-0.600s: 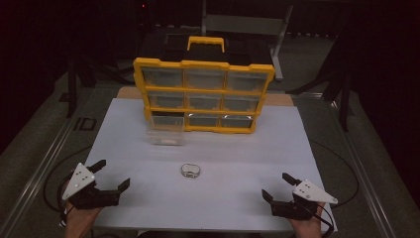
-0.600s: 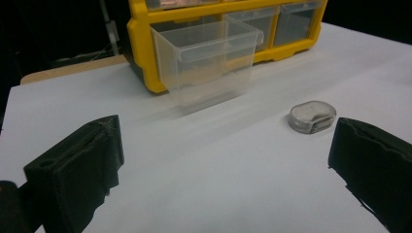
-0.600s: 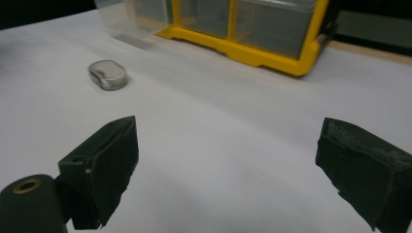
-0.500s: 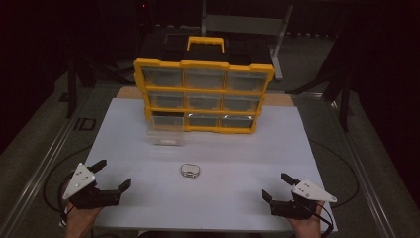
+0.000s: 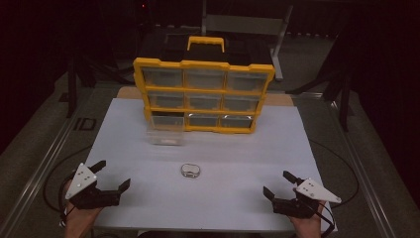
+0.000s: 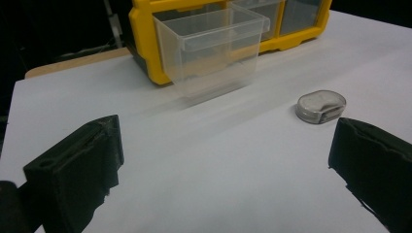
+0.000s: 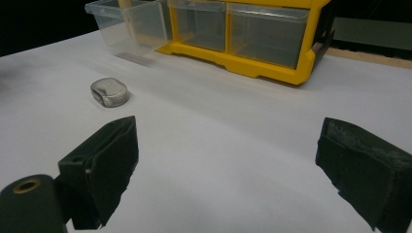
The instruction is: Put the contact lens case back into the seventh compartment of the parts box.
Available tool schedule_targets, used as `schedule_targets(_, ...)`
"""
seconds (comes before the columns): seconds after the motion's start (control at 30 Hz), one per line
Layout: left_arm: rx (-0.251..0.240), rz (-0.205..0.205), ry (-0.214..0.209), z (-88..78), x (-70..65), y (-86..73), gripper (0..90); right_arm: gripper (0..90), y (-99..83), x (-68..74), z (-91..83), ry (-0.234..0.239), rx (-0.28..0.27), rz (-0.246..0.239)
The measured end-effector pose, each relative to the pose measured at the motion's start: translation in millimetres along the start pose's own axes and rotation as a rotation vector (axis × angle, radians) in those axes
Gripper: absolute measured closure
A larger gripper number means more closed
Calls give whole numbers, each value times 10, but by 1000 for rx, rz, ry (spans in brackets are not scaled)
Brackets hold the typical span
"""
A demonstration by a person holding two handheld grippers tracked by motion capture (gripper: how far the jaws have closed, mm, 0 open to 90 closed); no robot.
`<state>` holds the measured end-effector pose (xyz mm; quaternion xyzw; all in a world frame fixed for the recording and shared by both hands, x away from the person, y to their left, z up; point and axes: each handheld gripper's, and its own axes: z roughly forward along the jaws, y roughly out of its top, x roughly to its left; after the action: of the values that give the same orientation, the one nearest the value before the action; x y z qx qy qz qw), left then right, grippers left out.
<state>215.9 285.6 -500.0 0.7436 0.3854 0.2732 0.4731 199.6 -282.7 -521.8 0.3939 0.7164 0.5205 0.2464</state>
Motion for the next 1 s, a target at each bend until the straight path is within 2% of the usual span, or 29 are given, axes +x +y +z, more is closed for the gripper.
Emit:
schedule_targets(0.2, 7, 10, -8, 28, -17, 64, 4, 84, -10, 1, 42, 1, 18, -1)
schedule_targets(0.73, 37, 43, -76, 148, -83, 246, 4, 84, -7, -7, 40, -3, 18, 0)
schedule_targets(1.0, 81, 81, -105, 239, -116, 318, 4, 84, -7, -8, 43, -1, 20, -3)
